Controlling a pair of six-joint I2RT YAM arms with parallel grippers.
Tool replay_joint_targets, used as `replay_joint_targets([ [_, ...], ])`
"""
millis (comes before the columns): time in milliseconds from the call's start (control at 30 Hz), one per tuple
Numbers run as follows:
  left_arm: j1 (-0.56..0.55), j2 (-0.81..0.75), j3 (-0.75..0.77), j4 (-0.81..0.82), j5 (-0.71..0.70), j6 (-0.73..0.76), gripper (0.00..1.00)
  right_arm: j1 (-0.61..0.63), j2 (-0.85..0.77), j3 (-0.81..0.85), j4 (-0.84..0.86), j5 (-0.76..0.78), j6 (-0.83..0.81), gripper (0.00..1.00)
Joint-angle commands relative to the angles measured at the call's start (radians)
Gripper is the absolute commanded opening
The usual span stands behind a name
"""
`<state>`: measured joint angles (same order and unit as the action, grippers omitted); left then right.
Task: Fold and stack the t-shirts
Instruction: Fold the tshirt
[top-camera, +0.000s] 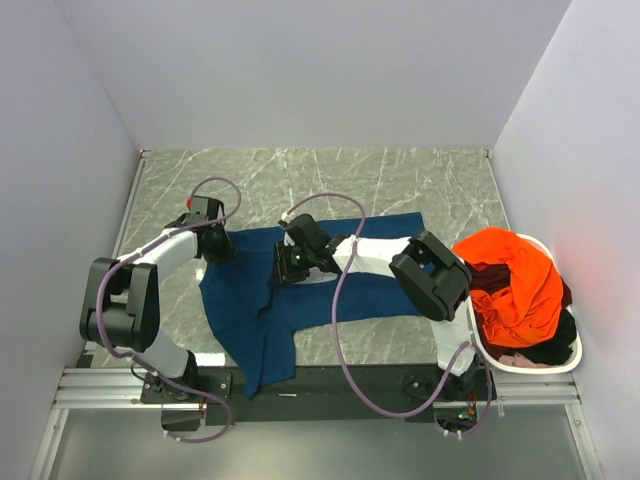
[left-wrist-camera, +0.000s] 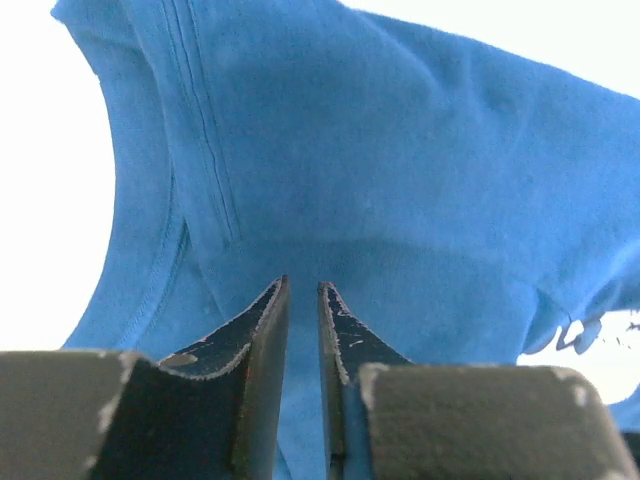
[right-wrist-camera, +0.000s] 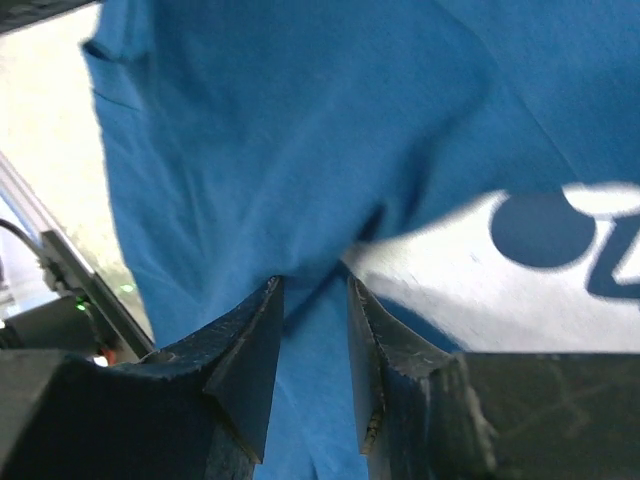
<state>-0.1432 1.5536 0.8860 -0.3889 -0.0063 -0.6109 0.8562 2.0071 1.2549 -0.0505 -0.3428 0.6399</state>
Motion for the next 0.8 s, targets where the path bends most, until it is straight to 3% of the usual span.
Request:
replay_joint_targets([
  [0, 0.010, 0.025, 0.034, -0.001, -0.037, 0.028, 0.23, 0.001, 0.033, 0.055, 0.047, -0.022, 0.014, 0.39],
  [233, 0.010, 0.026, 0.030, -0.005, -0.043, 0.034, 0.24, 0.003, 0.044, 0.110, 0.017, -0.025, -0.006, 0.30],
  [767, 0.005, -0.024, 0.021, -0.001, -0.063, 0.037, 0.31, -0.009, 0.173, 0.414, -0.146, 0.011, -0.046, 0.30],
])
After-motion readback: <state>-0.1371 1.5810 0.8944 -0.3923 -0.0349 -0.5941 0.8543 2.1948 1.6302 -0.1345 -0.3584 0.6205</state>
